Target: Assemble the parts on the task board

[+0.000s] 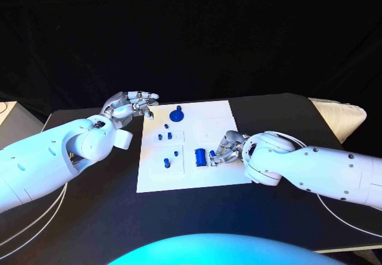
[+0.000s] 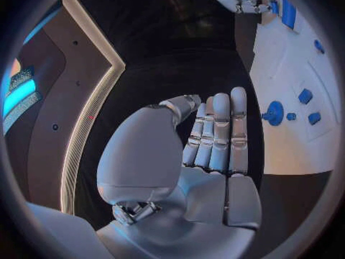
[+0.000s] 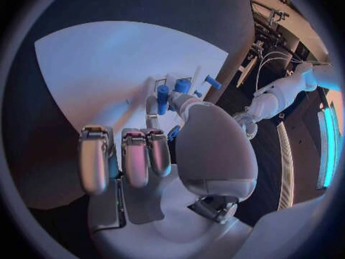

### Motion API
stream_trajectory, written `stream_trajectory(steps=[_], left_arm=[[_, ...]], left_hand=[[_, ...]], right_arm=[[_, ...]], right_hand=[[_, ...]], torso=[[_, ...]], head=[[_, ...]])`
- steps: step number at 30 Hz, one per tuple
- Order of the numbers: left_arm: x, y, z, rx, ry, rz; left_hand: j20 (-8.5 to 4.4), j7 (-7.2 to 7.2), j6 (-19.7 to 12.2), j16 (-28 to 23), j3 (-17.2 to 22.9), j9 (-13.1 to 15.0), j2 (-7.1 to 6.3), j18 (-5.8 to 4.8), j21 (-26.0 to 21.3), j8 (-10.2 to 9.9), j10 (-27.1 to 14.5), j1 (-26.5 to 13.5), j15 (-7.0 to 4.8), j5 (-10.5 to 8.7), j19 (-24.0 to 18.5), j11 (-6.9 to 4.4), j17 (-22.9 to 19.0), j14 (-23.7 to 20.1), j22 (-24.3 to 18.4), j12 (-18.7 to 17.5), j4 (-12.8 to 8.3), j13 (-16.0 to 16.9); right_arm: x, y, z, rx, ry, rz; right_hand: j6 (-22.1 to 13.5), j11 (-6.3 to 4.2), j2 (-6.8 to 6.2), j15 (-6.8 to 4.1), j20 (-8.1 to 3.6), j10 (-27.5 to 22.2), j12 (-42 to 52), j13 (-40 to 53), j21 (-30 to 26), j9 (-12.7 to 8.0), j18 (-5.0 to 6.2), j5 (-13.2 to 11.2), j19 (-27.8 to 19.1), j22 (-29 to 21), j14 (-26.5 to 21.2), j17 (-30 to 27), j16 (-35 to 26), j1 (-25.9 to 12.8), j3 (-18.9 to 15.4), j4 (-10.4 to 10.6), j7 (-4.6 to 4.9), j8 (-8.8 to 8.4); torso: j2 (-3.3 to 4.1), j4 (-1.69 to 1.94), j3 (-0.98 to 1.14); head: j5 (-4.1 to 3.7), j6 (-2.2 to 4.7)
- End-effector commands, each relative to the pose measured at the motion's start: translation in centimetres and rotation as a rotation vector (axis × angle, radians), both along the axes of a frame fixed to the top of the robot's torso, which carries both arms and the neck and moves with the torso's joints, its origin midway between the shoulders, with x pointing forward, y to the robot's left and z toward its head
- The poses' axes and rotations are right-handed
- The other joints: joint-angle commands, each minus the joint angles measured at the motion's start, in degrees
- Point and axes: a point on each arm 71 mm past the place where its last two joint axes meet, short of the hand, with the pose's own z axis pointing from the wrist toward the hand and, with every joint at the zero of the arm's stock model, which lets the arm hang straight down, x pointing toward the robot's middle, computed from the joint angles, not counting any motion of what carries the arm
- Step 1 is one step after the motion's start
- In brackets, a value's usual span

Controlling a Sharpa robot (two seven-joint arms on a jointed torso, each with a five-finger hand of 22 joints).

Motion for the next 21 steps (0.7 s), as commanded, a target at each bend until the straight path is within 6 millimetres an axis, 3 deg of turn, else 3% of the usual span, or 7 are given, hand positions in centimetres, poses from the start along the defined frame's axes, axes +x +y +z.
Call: stream_trajectory(steps=[1, 21], left_arm=[[-0.03, -0.20, 0.10, -0.002, -0.007, -0.019], [-0.04, -0.30, 0.08, -0.002, -0.006, -0.025]], left_hand=[[-0.14, -0.02, -0.3, -0.2, 0.4, -0.1, -0.01, 0.40, 0.1, 0.2, -0.4, 0.6, 0.04, 0.31, 0.3, -0.10, 0.0, -0.3, 0.1, 0.2, 0.0, 0.1], [-0.16, 0.00, -0.3, -0.2, 0.5, -0.1, 0.00, 0.39, 0.2, 0.2, -0.4, 0.7, 0.04, 0.30, 0.3, -0.08, 0.0, -0.3, 0.1, 0.2, -0.1, 0.1]], right_arm=[[-0.10, 0.01, -0.31, -0.042, 0.024, 0.023], [0.04, 0.28, -0.84, -0.068, 0.033, 0.035]], right_hand=[[0.0, -0.41, -0.11, -0.42, -0.23, 5.2, 0.2, 13.9, 0.1, -0.1, -1.07, -0.4, 4.9, 13.7, 6.1, 15.1, 0.4, -0.8, -0.1, 0.2, -0.05, 0.13], [-0.1, -0.41, -0.39, -0.41, -0.22, 5.0, -0.2, 13.7, -0.3, -0.1, -1.01, -0.7, 4.8, 13.6, 6.1, 15.1, 0.4, -1.0, -0.2, 0.1, -0.06, 0.13]], torso=[[-0.01, -0.03, -0.01], [0.02, -0.06, 0.01]], head=[[0.06, -0.14], [0.25, -0.52]])
